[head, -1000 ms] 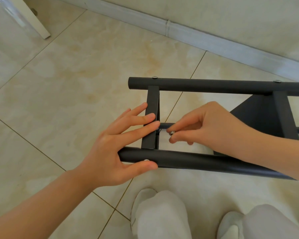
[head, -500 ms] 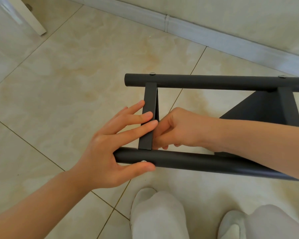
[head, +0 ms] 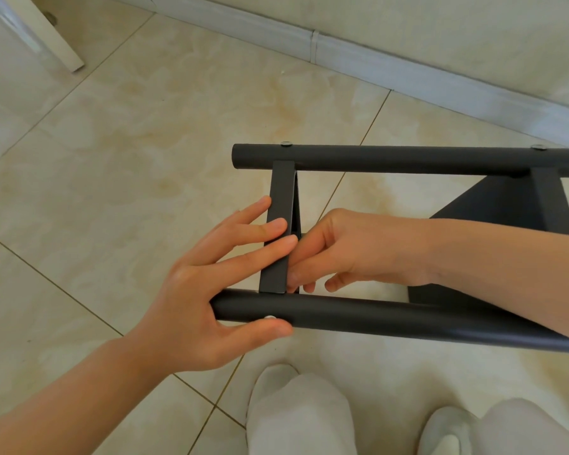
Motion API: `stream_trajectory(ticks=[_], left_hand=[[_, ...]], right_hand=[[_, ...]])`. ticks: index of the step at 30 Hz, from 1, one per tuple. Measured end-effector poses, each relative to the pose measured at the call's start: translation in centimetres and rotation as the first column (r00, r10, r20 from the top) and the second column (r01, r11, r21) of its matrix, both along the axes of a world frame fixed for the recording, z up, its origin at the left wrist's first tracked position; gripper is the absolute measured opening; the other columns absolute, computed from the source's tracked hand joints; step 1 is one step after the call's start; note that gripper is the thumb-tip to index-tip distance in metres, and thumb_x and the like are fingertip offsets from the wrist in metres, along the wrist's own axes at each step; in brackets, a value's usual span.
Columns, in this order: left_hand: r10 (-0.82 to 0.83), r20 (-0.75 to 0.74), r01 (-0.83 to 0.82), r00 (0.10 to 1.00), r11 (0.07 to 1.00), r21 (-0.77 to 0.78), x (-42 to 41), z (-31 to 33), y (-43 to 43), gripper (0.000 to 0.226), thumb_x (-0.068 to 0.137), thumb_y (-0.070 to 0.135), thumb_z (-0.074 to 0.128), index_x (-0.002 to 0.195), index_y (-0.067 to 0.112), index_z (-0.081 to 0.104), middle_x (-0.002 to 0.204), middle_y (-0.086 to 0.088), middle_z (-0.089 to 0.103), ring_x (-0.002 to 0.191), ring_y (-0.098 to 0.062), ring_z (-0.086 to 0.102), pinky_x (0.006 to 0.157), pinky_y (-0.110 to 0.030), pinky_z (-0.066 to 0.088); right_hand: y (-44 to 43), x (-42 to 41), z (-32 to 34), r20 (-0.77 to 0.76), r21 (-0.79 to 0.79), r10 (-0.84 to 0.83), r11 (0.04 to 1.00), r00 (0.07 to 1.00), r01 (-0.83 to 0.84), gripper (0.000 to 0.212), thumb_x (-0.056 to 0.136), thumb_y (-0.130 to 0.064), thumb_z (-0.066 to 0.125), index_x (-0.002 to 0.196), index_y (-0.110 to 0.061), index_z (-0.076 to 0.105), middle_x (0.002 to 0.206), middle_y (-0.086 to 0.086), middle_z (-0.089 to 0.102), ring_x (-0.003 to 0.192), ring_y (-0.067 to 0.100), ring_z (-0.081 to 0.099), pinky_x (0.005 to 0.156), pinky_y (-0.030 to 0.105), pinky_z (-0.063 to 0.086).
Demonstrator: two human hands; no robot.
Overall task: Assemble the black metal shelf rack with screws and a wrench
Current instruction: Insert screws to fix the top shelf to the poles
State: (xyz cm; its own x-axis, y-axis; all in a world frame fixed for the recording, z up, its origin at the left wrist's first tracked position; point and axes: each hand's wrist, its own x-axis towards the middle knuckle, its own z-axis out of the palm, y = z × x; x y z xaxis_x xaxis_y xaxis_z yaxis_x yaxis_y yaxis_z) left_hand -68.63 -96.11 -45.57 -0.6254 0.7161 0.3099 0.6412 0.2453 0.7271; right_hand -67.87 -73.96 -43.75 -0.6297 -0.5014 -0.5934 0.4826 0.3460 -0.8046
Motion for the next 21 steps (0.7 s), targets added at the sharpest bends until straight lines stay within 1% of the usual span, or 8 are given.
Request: stream_trajectory(ticks=[4, 9, 11, 15, 16, 18, 20, 21], left_hand=[[0.000, 0.004, 0.000, 1.000, 1.000, -0.001, 0.0, 0.1, 0.0, 0.062, 0.089, 0.054, 0.063, 0.130, 0.008, 0.055, 0.140, 0.000, 0.056, 0.147, -0.029, 0.036, 0.118, -0.043, 0.034], [-0.002, -0.002, 0.002, 1.000, 1.000, -0.010, 0.1, 0.1, 0.1, 0.065, 0.090, 0.054, 0.063, 0.130, 0.003, 0.055, 0.139, -0.006, 0.052, 0.146, -0.030, 0.036, 0.117, -0.039, 0.034], [-0.003, 0.000, 0.003, 1.000, 1.000, -0.013, 0.1, 0.1, 0.2, 0.065, 0.090, 0.053, 0.063, 0.130, 0.003, 0.054, 0.139, -0.007, 0.052, 0.146, -0.030, 0.036, 0.117, -0.038, 0.034], [-0.007, 0.006, 0.007, 1.000, 1.000, -0.010, 0.1, 0.1, 0.2, 0.065, 0.090, 0.052, 0.063, 0.130, 0.001, 0.053, 0.139, -0.007, 0.051, 0.146, -0.031, 0.036, 0.117, -0.040, 0.034], [-0.009, 0.004, 0.009, 1.000, 1.000, -0.008, 0.0, 0.1, 0.2, 0.066, 0.090, 0.052, 0.063, 0.130, 0.001, 0.053, 0.139, -0.007, 0.051, 0.146, -0.031, 0.036, 0.117, -0.040, 0.035], [-0.010, 0.006, 0.010, 1.000, 1.000, -0.003, 0.0, 0.1, 0.2, 0.065, 0.090, 0.052, 0.063, 0.130, 0.002, 0.053, 0.140, -0.008, 0.051, 0.146, -0.032, 0.036, 0.117, -0.040, 0.034], [-0.011, 0.004, 0.011, 1.000, 1.000, 0.000, 0.0, 0.1, 0.2, 0.065, 0.090, 0.051, 0.064, 0.130, 0.002, 0.053, 0.139, -0.008, 0.051, 0.146, -0.032, 0.036, 0.117, -0.040, 0.035], [-0.011, 0.005, 0.011, 1.000, 1.000, 0.001, 0.0, 0.1, 0.2, 0.064, 0.090, 0.051, 0.064, 0.130, 0.002, 0.053, 0.139, -0.008, 0.052, 0.146, -0.032, 0.036, 0.117, -0.040, 0.035]], right_hand=[[-0.1, -0.2, -0.2, 0.076, -0.025, 0.001, 1.000, 0.997, 0.000, 0.013, 0.091, -0.029, 0.067, 0.090, -0.025, 0.080, 0.088, -0.010, 0.073, 0.079, 0.002, 0.061, 0.077, 0.024, 0.051], [0.0, -0.3, -0.6, 0.191, -0.098, 0.061, 0.994, 0.980, -0.043, 0.015, 0.093, -0.026, 0.064, 0.088, -0.024, 0.078, 0.094, -0.004, 0.073, 0.087, 0.008, 0.064, 0.088, 0.031, 0.051], [0.0, -0.4, -0.6, 0.212, -0.114, 0.071, 0.992, 0.975, -0.047, 0.017, 0.094, -0.025, 0.064, 0.085, -0.025, 0.078, 0.094, -0.004, 0.073, 0.089, 0.009, 0.064, 0.089, 0.031, 0.051], [0.0, -0.5, -0.7, 0.233, -0.121, 0.071, 0.992, 0.970, -0.044, 0.018, 0.094, -0.026, 0.064, 0.081, -0.024, 0.077, 0.090, -0.003, 0.072, 0.088, 0.010, 0.064, 0.091, 0.033, 0.051], [0.0, -0.6, -0.8, 0.244, -0.124, 0.075, 0.991, 0.967, -0.046, 0.017, 0.094, -0.027, 0.063, 0.084, -0.023, 0.077, 0.090, -0.003, 0.072, 0.088, 0.010, 0.065, 0.092, 0.034, 0.051], [-0.1, -0.6, -1.0, 0.279, -0.122, 0.072, 0.992, 0.958, -0.039, 0.018, 0.094, -0.028, 0.063, 0.097, -0.017, 0.076, 0.093, -0.001, 0.072, 0.090, 0.012, 0.064, 0.091, 0.033, 0.052], [-0.3, -0.6, -1.3, 0.314, -0.113, 0.066, 0.993, 0.947, -0.032, 0.029, 0.095, -0.032, 0.062, 0.111, -0.010, 0.072, 0.099, 0.002, 0.072, 0.093, 0.013, 0.064, 0.092, 0.034, 0.052], [-0.5, -0.6, -1.4, 0.325, -0.110, 0.069, 0.993, 0.943, -0.035, 0.033, 0.095, -0.033, 0.061, 0.115, -0.009, 0.070, 0.104, 0.005, 0.072, 0.095, 0.013, 0.065, 0.094, 0.035, 0.052]])
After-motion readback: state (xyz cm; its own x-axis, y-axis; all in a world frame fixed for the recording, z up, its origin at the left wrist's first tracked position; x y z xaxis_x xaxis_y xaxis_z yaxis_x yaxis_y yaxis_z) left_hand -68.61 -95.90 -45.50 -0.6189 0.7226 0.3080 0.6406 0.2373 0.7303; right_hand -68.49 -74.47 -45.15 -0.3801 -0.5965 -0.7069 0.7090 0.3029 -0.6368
